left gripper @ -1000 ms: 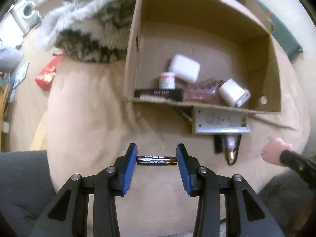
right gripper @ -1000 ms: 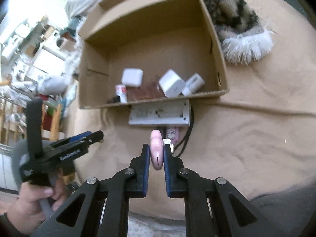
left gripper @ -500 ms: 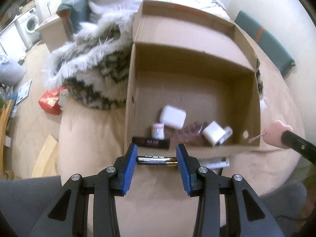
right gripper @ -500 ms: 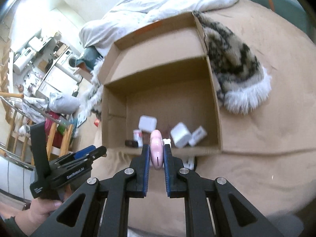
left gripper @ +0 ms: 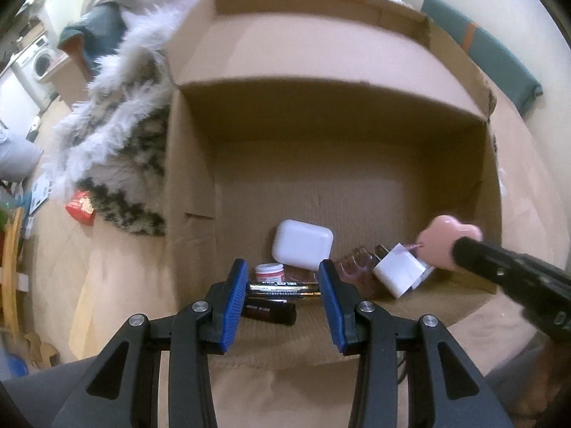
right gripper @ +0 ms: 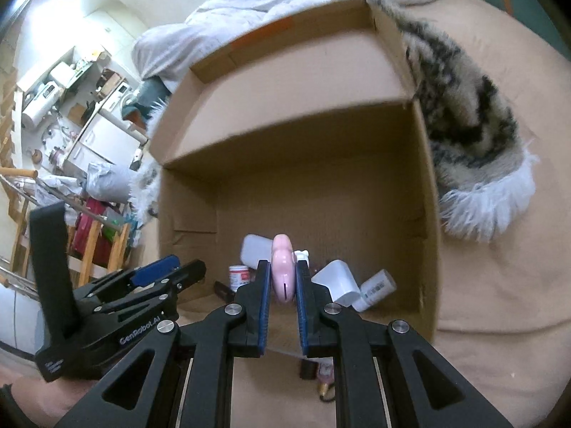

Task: Organize rigid objects
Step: 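Lower the battery and pink keychain into the box and open both tools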

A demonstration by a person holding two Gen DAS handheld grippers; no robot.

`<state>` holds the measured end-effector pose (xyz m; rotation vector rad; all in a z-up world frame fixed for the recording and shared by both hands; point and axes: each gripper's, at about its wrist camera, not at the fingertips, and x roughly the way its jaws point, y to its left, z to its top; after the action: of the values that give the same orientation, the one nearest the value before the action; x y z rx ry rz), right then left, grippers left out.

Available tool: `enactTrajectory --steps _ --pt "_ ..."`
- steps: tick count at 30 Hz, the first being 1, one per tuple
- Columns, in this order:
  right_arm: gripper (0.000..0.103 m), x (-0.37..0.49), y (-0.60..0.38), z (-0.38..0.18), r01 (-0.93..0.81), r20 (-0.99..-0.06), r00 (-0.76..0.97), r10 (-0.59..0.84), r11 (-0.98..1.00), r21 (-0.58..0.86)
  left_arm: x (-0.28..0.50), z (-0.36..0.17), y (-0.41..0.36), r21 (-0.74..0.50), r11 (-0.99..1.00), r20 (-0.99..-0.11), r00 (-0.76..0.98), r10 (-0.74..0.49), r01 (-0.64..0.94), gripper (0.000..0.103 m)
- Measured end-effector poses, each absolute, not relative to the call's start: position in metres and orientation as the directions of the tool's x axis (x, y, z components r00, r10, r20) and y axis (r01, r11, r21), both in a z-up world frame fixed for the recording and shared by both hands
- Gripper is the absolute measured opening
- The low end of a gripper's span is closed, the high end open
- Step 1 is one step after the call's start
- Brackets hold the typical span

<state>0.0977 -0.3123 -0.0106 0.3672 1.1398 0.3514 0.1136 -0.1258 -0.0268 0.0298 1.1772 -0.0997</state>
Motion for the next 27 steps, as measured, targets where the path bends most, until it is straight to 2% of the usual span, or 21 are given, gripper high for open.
enactTrajectory --steps 8,27 --pt "0.014 0.104 -0.298 -0.056 -0.076 -0.842 0.317 0.436 0.897 0.436 0.116 -0.049 -0.129 -0.024 0.994 -0.911 0.407 -0.067 0.108 0.037" --pt "0.014 0.117 -0.293 -0.075 -0.063 -0.853 0.299 0.429 0.9 0.431 0.114 -0.056 -0.118 -0.015 0.996 -0.914 0.402 -0.05 0.091 0.037"
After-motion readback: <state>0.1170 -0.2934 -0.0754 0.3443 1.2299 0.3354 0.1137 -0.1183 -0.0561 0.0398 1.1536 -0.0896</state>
